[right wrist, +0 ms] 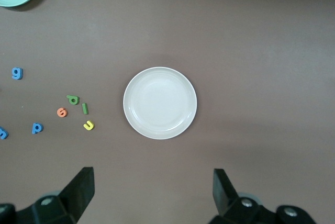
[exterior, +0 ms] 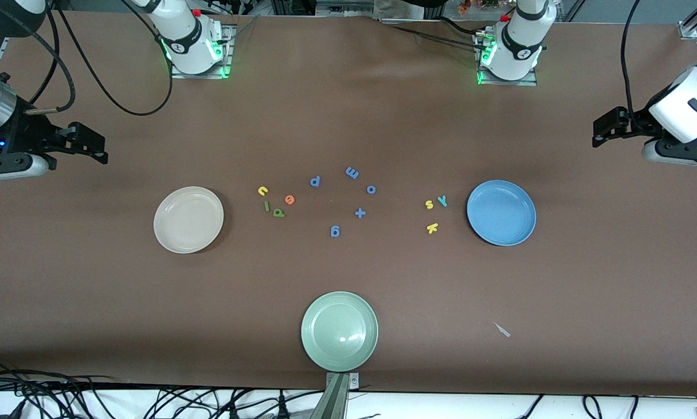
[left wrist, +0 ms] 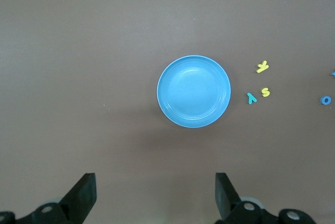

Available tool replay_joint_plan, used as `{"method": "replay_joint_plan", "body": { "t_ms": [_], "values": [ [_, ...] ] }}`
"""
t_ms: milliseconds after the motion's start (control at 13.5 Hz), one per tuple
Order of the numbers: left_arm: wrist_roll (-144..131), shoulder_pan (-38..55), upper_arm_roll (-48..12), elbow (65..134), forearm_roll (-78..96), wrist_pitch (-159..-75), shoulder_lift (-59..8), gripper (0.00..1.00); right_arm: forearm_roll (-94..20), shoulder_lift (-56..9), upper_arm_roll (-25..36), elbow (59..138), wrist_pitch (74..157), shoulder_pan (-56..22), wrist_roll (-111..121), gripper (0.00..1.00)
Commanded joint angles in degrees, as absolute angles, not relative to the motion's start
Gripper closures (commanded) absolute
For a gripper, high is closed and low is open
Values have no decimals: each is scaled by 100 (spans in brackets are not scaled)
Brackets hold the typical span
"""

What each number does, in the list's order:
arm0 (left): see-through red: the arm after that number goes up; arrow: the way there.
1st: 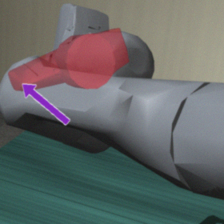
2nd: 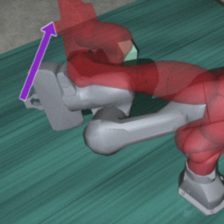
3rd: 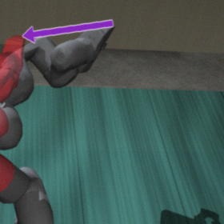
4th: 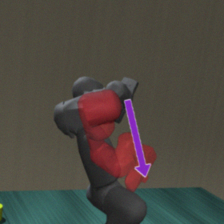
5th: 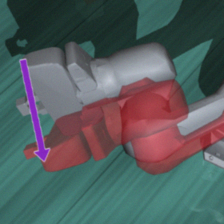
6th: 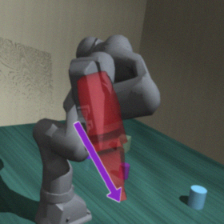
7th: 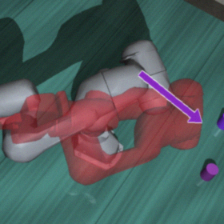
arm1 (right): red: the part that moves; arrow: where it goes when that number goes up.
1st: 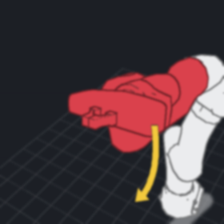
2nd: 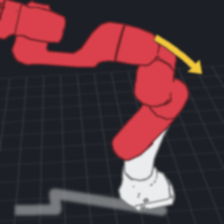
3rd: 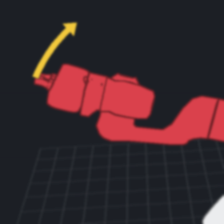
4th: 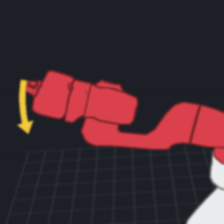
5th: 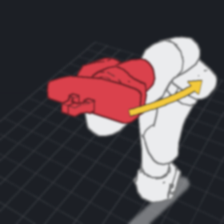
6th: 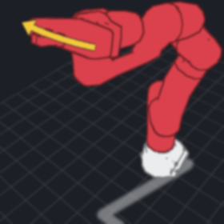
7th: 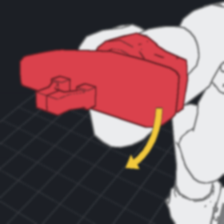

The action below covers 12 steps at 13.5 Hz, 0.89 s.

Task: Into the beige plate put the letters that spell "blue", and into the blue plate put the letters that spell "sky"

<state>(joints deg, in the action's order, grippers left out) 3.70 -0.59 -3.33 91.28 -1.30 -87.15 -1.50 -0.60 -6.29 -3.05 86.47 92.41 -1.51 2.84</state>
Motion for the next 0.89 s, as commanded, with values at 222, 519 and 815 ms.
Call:
{"method": "replay_joint_plan", "body": {
  "t_ms": [222,519,815],
  "values": [
    [501,-53,-325,8903,26,-8596,-237,0,-35,-554,-334,8763,9237,-114,237,0],
    [501,-53,-325,8903,18,-8604,-237,0,-61,-545,-334,8763,9220,-114,229,0],
    [492,-9,-325,8886,-35,-8613,-263,0,-79,-545,-334,8763,9158,-114,229,0]
  ]
}}
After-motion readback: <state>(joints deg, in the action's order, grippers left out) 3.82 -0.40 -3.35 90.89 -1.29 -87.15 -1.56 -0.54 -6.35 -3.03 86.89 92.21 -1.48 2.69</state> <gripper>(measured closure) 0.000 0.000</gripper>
